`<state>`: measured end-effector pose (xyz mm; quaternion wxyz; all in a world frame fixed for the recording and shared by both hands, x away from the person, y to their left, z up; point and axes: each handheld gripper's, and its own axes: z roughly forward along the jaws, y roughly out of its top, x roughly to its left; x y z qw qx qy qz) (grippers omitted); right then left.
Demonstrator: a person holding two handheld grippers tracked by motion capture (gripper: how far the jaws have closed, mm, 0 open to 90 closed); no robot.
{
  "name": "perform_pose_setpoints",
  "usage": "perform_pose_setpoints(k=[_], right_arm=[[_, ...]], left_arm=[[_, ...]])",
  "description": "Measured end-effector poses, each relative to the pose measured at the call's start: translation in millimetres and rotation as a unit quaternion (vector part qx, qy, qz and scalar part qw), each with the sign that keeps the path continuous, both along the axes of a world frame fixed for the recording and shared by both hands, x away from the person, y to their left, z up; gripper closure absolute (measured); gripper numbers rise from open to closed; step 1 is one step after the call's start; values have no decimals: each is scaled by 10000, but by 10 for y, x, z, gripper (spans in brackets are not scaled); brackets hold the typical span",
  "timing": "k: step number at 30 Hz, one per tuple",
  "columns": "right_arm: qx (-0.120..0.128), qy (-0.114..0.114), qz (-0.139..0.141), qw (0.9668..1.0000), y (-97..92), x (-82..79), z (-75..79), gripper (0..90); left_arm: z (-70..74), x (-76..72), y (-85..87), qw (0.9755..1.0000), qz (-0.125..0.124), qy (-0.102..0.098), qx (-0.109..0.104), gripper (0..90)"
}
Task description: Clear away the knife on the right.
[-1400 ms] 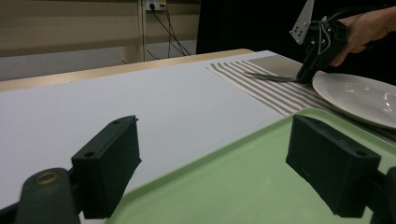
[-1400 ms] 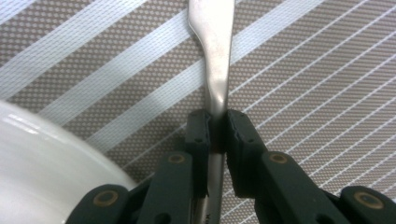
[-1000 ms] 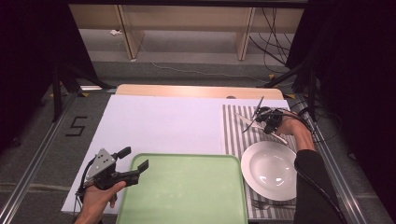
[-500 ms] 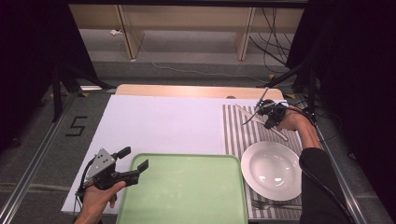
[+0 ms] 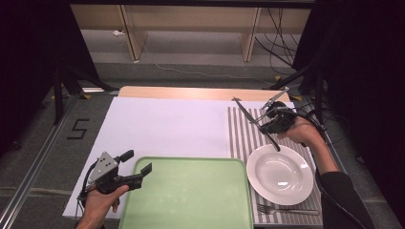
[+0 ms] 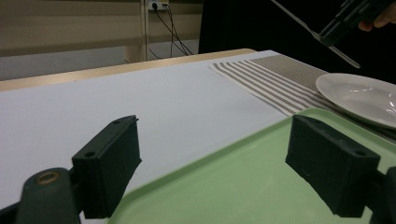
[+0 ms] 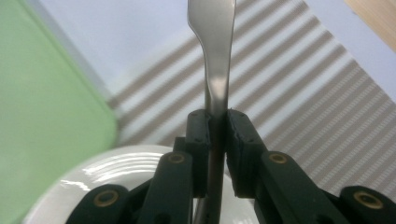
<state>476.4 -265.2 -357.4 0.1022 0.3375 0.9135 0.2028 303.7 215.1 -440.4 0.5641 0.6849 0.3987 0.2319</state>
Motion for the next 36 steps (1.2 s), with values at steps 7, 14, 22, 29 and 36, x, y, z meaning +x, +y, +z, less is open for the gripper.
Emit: perform_pose_setpoints(k=[7,14,22,29,36], right_arm=[[493,-7,296,9983,291,-294,30,807],[659,-39,608,9960,521,-581,38,807],[711,28,896,9934,728,-889,-34,807],[880,-58,887,9921,824,-1104,-64,806],[1108,-5,955,9892,882,-1277,-154,807]], left_arm=[[1,2,-2,10000,-5,-2,11,166],[2,1,-1,10000,-11,-16,12,166],[5,-4,3,10000,6,-21,11,166],[3,-4,3,10000,8,-19,1,166],[6,-6,7,10000,16,-24,13,166]])
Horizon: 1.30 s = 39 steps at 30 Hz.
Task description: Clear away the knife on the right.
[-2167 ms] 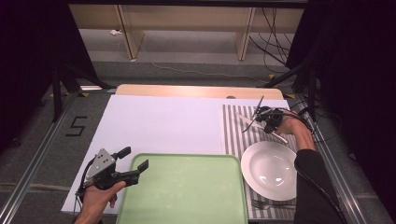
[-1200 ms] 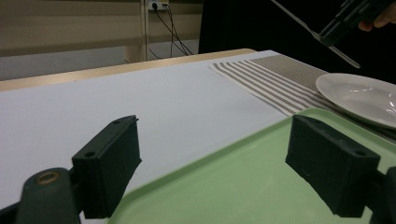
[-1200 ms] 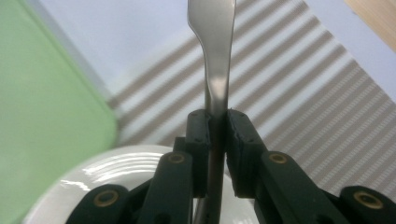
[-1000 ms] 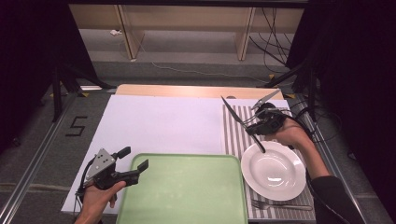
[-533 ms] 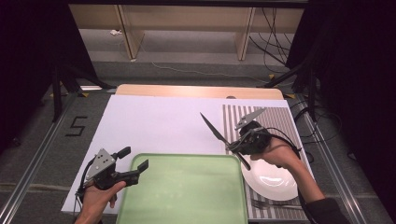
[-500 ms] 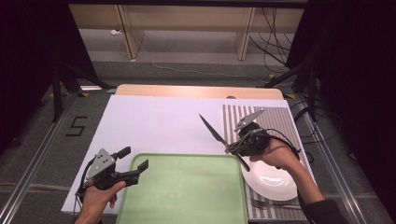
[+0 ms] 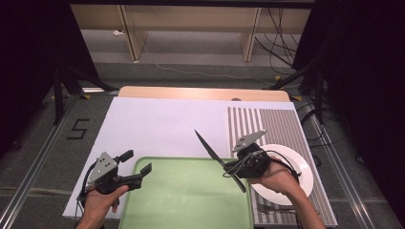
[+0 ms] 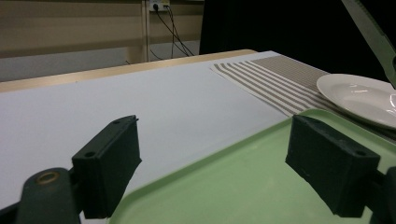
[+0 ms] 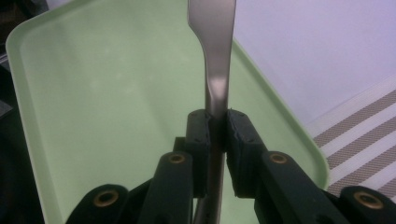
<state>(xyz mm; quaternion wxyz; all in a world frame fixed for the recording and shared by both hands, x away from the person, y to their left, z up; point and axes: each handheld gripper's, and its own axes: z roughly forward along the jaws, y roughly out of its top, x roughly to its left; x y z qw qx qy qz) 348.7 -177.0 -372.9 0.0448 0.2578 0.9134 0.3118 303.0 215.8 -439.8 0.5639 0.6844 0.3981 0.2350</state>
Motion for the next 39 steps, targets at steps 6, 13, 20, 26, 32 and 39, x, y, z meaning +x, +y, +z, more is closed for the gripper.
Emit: perform_pose_setpoints(k=[6,13,20,26,32,39], right_arm=[[31,163,16,9999,16,-107,-89,807],[-41,314,103,9994,80,-207,-229,806],[9,397,36,9992,64,-286,-310,806],[-4,486,-19,9988,60,-353,-368,806],[-108,619,-31,9980,95,-423,-425,806],[-199,761,-125,9968,114,-470,-473,806]], left_arm=[[11,-12,-4,10000,-22,-30,-8,163],[6,-12,2,10000,-24,-33,-7,163],[6,-16,-6,10000,-36,-27,10,163],[6,-14,-6,10000,-39,-25,3,163],[9,-18,-4,10000,-49,-33,8,163],[10,-19,-5,10000,-53,-37,13,163]])
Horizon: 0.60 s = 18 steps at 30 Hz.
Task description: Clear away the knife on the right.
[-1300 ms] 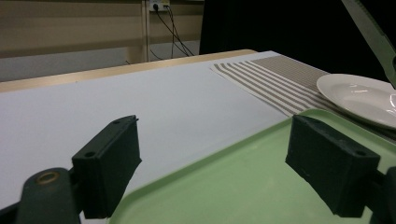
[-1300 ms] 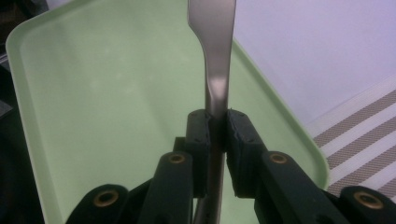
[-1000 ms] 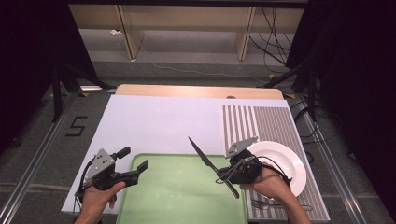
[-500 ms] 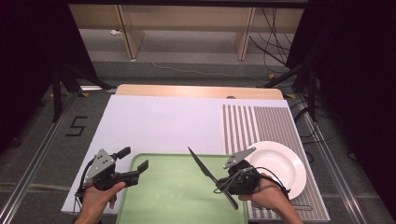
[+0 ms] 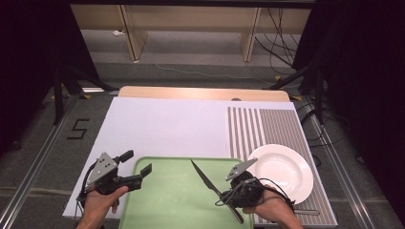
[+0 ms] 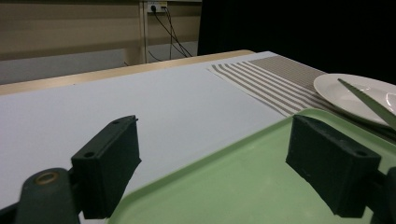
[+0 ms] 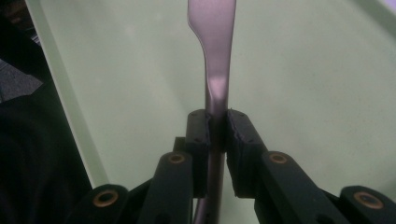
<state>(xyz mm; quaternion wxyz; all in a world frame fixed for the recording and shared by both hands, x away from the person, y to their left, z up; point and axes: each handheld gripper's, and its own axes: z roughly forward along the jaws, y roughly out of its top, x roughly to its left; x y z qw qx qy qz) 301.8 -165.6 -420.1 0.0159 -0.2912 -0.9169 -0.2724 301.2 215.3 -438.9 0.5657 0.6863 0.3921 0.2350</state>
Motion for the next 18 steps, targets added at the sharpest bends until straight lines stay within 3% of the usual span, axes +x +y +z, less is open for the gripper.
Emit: perform_pose_setpoints(k=[10,18], right_arm=[[-139,213,-174,9995,-18,-67,-94,805],[-534,457,-114,9975,45,-107,-202,805]], left_arm=[[2,0,2,10000,5,-10,2,163],[3,0,2,10000,-3,-20,10,163]])
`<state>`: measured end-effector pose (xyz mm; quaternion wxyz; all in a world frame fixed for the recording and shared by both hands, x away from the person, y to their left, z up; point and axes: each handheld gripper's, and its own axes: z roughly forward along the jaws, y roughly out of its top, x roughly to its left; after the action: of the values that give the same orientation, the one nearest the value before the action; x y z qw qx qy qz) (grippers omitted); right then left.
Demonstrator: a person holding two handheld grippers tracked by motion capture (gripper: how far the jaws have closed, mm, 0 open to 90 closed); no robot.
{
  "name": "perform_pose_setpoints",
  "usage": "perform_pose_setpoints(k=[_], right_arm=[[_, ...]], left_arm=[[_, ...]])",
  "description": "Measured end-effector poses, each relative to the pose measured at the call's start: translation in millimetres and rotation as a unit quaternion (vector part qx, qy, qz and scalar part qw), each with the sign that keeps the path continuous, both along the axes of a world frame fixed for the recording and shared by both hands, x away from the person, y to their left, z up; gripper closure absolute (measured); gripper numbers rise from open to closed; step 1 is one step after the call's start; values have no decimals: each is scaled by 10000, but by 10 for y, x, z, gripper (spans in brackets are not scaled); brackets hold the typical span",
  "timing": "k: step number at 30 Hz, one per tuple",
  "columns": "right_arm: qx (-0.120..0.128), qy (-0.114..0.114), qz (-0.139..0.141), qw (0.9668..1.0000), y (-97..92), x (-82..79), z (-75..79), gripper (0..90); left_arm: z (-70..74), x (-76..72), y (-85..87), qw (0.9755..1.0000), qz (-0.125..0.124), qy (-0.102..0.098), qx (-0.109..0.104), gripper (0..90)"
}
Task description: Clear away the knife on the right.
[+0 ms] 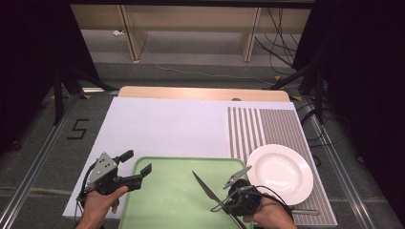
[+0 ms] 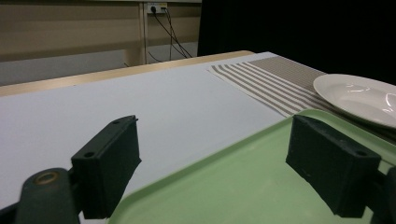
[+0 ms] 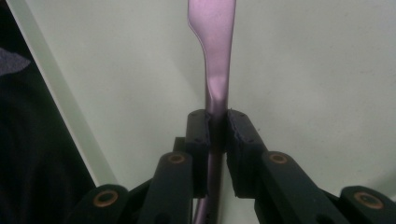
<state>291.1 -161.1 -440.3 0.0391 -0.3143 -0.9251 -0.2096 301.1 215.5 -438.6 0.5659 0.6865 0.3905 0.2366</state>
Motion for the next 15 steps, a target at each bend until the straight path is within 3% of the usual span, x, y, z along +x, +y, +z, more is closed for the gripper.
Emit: perform_pose_setpoints(k=[13,15], right_arm=[[-291,195,-12,9994,42,16,-137,793],[-251,183,-18,9995,40,16,-128,836]], left_arm=[[-3,0,-9,10000,-19,11,-2,164],[-4,0,-9,10000,-19,11,-3,164]])
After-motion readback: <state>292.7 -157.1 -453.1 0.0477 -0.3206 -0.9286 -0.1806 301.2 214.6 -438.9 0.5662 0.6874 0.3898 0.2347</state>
